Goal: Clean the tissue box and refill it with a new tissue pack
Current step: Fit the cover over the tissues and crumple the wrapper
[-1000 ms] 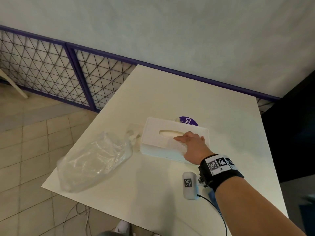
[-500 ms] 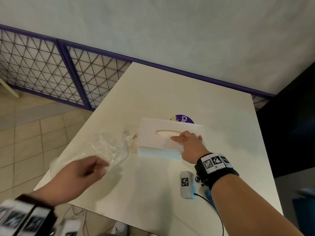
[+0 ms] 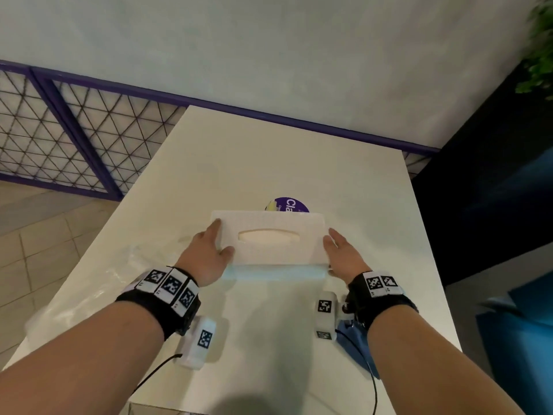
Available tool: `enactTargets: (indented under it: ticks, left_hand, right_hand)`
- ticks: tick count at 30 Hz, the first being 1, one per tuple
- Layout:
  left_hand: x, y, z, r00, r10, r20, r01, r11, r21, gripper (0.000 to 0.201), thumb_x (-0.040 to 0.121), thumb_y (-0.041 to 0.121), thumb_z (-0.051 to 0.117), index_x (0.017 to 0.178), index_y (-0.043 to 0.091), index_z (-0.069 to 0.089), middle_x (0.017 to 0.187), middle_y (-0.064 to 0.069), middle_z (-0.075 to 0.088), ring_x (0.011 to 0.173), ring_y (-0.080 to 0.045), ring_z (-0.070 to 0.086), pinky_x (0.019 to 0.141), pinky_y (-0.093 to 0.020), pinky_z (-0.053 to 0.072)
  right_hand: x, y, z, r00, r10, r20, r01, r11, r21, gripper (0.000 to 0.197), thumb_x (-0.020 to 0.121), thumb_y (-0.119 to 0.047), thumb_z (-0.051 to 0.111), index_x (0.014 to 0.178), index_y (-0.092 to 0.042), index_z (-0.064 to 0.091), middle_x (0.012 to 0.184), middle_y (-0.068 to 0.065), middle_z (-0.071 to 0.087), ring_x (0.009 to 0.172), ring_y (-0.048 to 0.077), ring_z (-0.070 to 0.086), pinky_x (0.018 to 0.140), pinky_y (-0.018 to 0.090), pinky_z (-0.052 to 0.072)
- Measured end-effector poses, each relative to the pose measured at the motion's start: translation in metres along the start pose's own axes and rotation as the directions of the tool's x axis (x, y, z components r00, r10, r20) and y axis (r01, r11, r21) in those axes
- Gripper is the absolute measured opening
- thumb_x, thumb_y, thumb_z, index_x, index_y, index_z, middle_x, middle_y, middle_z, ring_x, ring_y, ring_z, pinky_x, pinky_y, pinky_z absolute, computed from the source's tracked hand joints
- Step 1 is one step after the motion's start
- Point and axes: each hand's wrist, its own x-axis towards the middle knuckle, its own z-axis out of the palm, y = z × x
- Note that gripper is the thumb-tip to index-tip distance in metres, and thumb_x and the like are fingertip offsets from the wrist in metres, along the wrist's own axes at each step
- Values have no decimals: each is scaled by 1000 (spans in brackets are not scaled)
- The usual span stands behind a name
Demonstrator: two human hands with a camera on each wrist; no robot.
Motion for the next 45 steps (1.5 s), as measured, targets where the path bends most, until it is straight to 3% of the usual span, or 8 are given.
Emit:
enactTargets:
  ticks: [5, 14, 23, 27, 31, 37, 42, 45]
  left_hand:
    - [9, -2, 2, 1000, 15, 13, -15, 1000, -21, 71, 97, 41, 45, 153, 31, 3, 154, -12, 18, 131, -34, 41, 107, -39, 34]
    - [15, 0, 6, 1000, 14, -27, -13, 1000, 20, 70, 97, 42, 43, 153, 31, 4, 156, -8, 13, 131, -32, 42, 107, -37, 33]
    - [25, 8, 5, 998, -24, 56, 20, 998, 65, 70, 99, 38, 39, 151, 35, -7, 140, -26, 45, 104, -38, 58, 87, -35, 42]
    - [28, 8, 5, 995, -46, 85, 31, 985, 167, 71, 97, 46, 35, 150, 35, -11, 138, -27, 42, 100, -38, 59, 92, -42, 46]
    - [27, 17, -1, 999, 11, 51, -33, 892, 451, 71, 98, 46, 33, 152, 21, -5, 161, -7, -9, 147, -34, 7, 116, -47, 22]
    - [36, 18, -2, 988, 113, 109, -154, 816, 558, 70, 100, 37, 32, 151, 4, -2, 160, -9, -12, 148, -23, -5, 121, -39, 5]
    - [40, 22, -2, 985, 115, 126, -166, 809, 564, 69, 101, 35, 28, 150, 3, -8, 159, -12, -17, 148, -25, -9, 120, -39, 1]
    - [38, 23, 0, 984, 139, 110, -177, 798, 575, 69, 100, 34, 28, 150, 1, -6, 159, -15, -14, 148, -28, -7, 120, -40, 4]
  right_hand:
    - [-3, -1, 5, 997, -71, -23, 71, 997, -31, 46, 102, -37, 27, 146, -25, 33, 135, 1, 49, 122, 33, 49, 94, 49, 52]
    - [3, 7, 4, 997, -63, -33, 66, 995, 73, 42, 101, -39, 31, 141, -29, 41, 137, 6, 51, 125, 30, 49, 104, 51, 43]
    - [2, 2, 3, 994, -102, -48, 91, 979, -180, 43, 104, -28, 23, 143, -16, 38, 126, 14, 59, 105, 30, 55, 90, 30, 41]
    - [5, -10, 5, 997, -69, 29, 75, 928, -364, 51, 102, -15, 27, 151, -18, 13, 137, 18, 45, 104, 30, 55, 93, 37, 42]
    - [8, -16, 12, 997, -70, 21, 66, 733, -677, 63, 100, -17, 24, 150, -32, -11, 161, -2, -14, 146, 33, 17, 117, 55, 18]
    - [12, -23, 20, 995, -92, 33, 74, 481, -873, 72, 90, -3, 23, 151, -15, -14, 160, -2, -21, 150, 24, -5, 115, 61, -4]
    - [12, -29, 23, 996, -87, -11, 37, 520, -853, 73, 89, -2, 25, 151, -12, -13, 160, 3, -19, 149, 27, -5, 116, 61, -2]
    - [5, -35, 42, 978, -208, -20, 126, 664, -737, 52, 97, -18, 31, 148, -17, 22, 162, 5, -2, 149, 29, -3, 118, 57, 0]
